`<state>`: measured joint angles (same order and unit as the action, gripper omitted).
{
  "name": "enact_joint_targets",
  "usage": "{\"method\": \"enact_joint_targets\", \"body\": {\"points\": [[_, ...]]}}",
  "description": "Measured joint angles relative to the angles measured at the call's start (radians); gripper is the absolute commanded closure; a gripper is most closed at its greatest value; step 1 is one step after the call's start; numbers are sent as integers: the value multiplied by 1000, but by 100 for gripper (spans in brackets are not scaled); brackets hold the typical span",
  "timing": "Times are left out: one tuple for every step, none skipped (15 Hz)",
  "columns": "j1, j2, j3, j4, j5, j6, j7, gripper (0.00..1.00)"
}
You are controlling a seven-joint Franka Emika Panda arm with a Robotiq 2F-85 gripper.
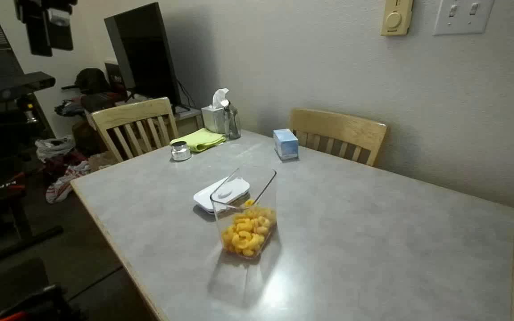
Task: Put the white lid on the container
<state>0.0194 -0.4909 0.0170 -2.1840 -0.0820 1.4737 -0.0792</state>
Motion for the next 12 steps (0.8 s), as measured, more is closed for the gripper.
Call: {"method": "enact_joint_targets", "body": {"points": [[0, 0, 0, 0, 0, 0, 0, 0], [0, 0, 0, 0, 0, 0, 0, 0], [0, 0, 0, 0, 0, 0, 0, 0], [0, 0, 0, 0, 0, 0, 0, 0], [0, 0, 0, 0, 0, 0, 0, 0], [1, 0, 0, 0, 0, 0, 0, 0], [1, 0, 0, 0, 0, 0, 0, 0], [2, 0, 0, 0, 0, 1, 0, 0], [2, 1, 0, -1, 0, 7, 0, 0], [2, 2, 0, -4, 0, 19, -2, 0], [2, 3, -1, -7, -3, 37, -5, 0], [2, 6, -2, -13, -7, 64, -8, 0]]}}
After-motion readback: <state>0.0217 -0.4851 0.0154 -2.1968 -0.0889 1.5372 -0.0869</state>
